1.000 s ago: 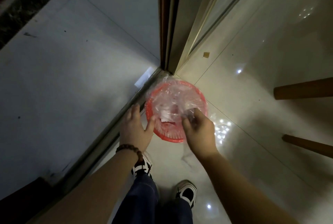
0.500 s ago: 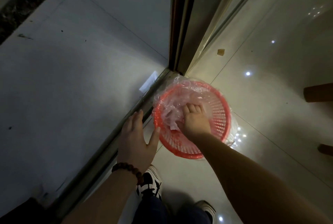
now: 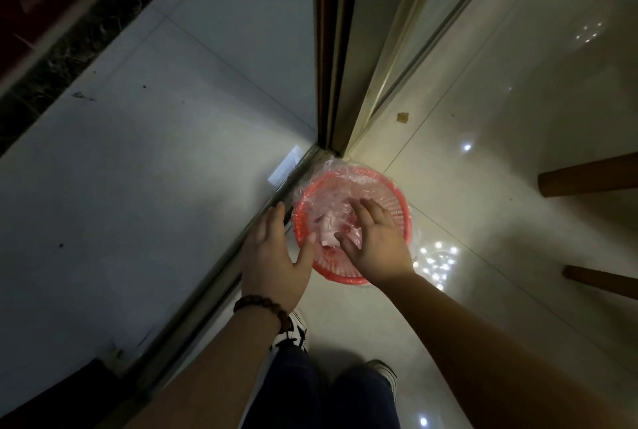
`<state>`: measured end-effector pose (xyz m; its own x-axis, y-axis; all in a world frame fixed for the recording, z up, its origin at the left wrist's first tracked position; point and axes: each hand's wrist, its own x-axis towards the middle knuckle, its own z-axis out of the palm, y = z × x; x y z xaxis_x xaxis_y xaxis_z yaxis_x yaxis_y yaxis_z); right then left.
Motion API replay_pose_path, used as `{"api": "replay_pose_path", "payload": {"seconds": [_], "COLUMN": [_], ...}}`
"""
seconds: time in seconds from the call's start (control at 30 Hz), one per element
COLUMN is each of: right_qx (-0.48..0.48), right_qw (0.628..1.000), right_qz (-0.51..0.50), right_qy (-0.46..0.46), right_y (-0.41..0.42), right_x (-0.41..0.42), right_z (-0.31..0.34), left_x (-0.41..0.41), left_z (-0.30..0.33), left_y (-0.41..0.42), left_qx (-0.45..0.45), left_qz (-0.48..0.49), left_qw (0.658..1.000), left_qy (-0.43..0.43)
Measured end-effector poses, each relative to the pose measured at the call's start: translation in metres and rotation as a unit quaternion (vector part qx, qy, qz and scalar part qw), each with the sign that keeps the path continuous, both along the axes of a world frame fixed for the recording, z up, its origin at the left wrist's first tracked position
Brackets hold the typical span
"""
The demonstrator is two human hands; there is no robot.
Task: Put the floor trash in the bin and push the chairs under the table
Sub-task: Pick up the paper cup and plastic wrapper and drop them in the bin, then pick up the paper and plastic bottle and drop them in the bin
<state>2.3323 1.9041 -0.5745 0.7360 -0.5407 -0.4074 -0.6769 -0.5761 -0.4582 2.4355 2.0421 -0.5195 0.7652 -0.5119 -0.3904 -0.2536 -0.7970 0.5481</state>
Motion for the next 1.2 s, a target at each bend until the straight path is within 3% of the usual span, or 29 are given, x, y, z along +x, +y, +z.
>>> {"api": "replay_pose_path", "payload": {"seconds": [0.47, 0.67, 0.93, 1.2], "right_qx": [-0.092, -0.112, -0.129, -0.141], "right_qw": [0.991, 0.966, 0.890, 0.761], "right_qz": [-0.077, -0.218, -0.432, -0.633], "right_qy": [-0.059, -0.082, -0.066, -0.036], "right_y": [-0.007, 0.003, 0.073, 0.175], "right_x": [-0.086, -0.159, -0.237, -0.289], "right_z": [0.328, 0.434, 0.483, 0.483], "left_x": [-0.056, -0.100, -0.156, -0.234], "left_z": [0.288, 0.378, 0.430, 0.430], "left_y": [-0.038, -0.056, -0.065, -0.047], "left_qx": [-0.002, -0.050, -0.078, -0.069], "left_qz": [-0.103, -0.196, -0.394, -0.588], "left_qw": [0.992, 0.975, 0.910, 0.801], "left_qy": [-0.077, -0.092, -0.104, -0.085]}}
